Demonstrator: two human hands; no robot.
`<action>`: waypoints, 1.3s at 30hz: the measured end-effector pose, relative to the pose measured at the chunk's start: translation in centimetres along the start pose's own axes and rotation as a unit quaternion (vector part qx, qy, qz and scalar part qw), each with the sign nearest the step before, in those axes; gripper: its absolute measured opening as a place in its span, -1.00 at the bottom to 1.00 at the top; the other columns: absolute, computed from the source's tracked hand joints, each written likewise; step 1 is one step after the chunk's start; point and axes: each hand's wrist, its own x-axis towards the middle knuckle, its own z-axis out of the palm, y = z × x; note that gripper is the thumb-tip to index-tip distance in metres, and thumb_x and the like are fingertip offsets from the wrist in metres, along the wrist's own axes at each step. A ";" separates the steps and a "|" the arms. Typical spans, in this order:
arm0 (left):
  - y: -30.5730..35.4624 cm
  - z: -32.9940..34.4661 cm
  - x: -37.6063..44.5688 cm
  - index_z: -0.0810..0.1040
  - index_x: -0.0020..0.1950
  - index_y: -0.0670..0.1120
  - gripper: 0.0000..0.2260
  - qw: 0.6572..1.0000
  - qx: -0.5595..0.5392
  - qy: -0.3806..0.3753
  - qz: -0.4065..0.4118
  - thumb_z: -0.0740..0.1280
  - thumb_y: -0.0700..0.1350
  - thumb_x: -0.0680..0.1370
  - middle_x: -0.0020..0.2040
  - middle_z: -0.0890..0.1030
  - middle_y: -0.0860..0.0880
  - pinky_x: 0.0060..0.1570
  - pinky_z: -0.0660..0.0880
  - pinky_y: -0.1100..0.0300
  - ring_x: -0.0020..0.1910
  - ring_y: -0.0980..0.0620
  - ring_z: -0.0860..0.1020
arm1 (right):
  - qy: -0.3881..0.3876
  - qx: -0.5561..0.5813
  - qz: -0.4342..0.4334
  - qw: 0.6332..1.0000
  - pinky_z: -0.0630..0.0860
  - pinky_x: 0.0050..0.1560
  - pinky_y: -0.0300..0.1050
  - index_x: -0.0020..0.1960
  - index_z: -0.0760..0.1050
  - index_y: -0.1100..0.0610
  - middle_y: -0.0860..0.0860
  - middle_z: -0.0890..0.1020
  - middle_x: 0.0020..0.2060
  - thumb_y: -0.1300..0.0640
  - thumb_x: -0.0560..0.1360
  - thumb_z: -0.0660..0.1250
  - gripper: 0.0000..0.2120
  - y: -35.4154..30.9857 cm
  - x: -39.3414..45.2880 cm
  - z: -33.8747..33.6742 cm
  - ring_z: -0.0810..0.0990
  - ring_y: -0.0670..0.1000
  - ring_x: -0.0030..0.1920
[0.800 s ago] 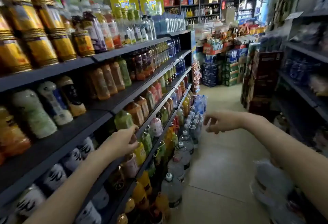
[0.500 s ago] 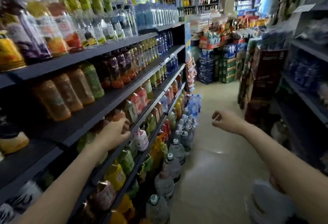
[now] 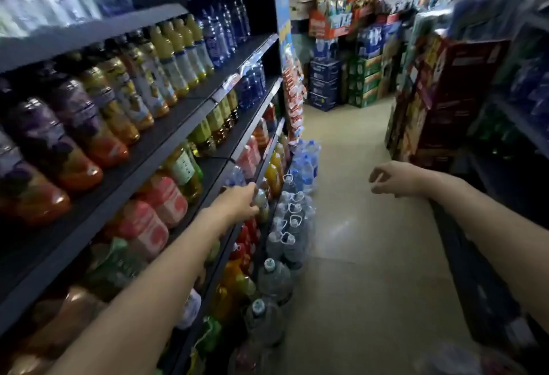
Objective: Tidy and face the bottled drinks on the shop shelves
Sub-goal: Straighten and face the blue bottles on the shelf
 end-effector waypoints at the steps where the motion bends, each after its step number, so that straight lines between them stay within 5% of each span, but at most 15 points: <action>1: 1.3 -0.6 2.9 0.30 0.30 -0.12 -0.65 1.000 0.024 0.009 0.013 0.24 -0.05 0.55 0.16 0.54 -0.17 0.06 0.47 -0.01 0.11 -0.18 0.51 | 0.001 0.002 0.009 1.000 0.54 -0.09 -0.11 0.27 0.42 0.20 0.10 0.51 0.14 0.14 0.55 0.29 -0.69 0.6 2.3 -1.1 0.52 0.08 0.06; 6: 4.2 -4.6 16.6 0.40 0.22 -0.12 -0.72 0.983 0.137 0.106 0.058 0.20 -0.03 0.56 0.15 0.54 -0.11 0.10 0.35 0.05 0.17 -0.13 0.48 | 0.001 -0.018 0.031 0.999 0.53 0.06 -0.05 0.29 0.42 0.20 0.15 0.50 0.21 0.10 0.54 0.31 -0.65 3.1 16.7 -5.8 0.52 0.13 0.14; 12: -3.2 -13.5 35.2 0.49 0.25 -0.09 -0.67 0.968 0.096 0.209 -0.106 0.25 -0.04 0.52 0.29 0.45 -0.09 0.21 0.37 0.02 0.29 -0.14 0.36 | 0.010 -0.044 -0.032 0.998 0.39 0.18 -0.09 0.30 0.41 0.22 0.17 0.48 0.26 0.10 0.54 0.30 -0.63 2.1 36.5 -14.1 0.45 0.16 0.25; 16: -5.7 -20.3 43.2 0.40 0.34 -0.18 -0.52 0.922 -0.010 0.308 -0.234 0.34 0.02 0.49 0.26 0.47 -0.26 0.16 0.40 -0.06 0.23 -0.26 0.43 | 0.067 -0.026 -0.090 0.993 0.37 0.13 -0.11 0.28 0.43 0.28 0.19 0.49 0.26 0.14 0.54 0.30 -0.64 -2.0 47.6 -21.7 0.45 0.19 0.24; 20: -7.4 -24.0 49.6 0.15 0.50 -0.16 -0.36 0.895 -0.005 0.364 -0.257 0.33 -0.04 0.50 0.35 0.38 -0.29 0.24 0.29 -0.12 0.32 -0.28 0.34 | 0.105 -0.001 -0.189 0.976 0.39 0.09 -0.07 0.23 0.44 0.33 0.23 0.53 0.19 0.17 0.52 0.29 -0.66 -8.3 57.0 -25.3 0.48 0.22 0.18; 25: -11.3 -26.3 59.1 0.27 0.44 -0.24 -0.43 0.857 0.042 0.456 -0.237 0.35 -0.17 0.47 0.48 0.23 -0.21 0.38 0.15 -0.13 0.44 -0.22 0.21 | 0.104 -0.026 -0.295 0.950 0.38 0.06 -0.09 0.33 0.33 0.27 0.19 0.49 0.22 0.11 0.54 0.29 -0.58 -14.3 68.6 -27.5 0.47 0.17 0.20; 30: -13.3 -29.6 67.5 0.25 0.47 -0.18 -0.35 0.862 0.140 0.443 -0.205 0.42 -0.12 0.43 0.51 0.15 -0.17 0.39 0.05 -0.19 0.49 -0.19 0.10 | 0.058 -0.060 -0.357 0.930 0.35 0.28 0.06 0.47 0.12 0.19 0.21 0.37 0.34 0.00 0.51 0.34 -0.34 -19.8 77.6 -31.1 0.37 0.21 0.31; 35: -14.5 -33.9 73.2 -0.06 0.55 -0.01 -0.17 0.865 0.131 0.388 -0.289 0.40 0.04 0.46 0.55 -0.12 -0.15 0.42 -0.06 -0.18 0.51 -0.21 -0.06 | 0.089 -0.027 -0.410 0.907 0.30 0.29 0.03 0.48 0.09 0.16 0.17 0.37 0.33 -0.10 0.43 0.42 -0.20 -23.8 85.0 -34.4 0.32 0.19 0.33; 39: -15.1 -34.8 76.8 -0.10 0.55 -0.01 -0.14 0.840 0.118 0.395 -0.353 0.41 0.08 0.45 0.54 -0.16 -0.19 0.43 -0.15 -0.13 0.50 -0.25 -0.03 | 0.064 -0.074 -0.432 0.896 0.28 0.32 0.15 0.52 -0.02 0.13 0.19 0.29 0.35 -0.16 0.40 0.43 -0.08 -26.9 89.8 -33.3 0.22 0.24 0.38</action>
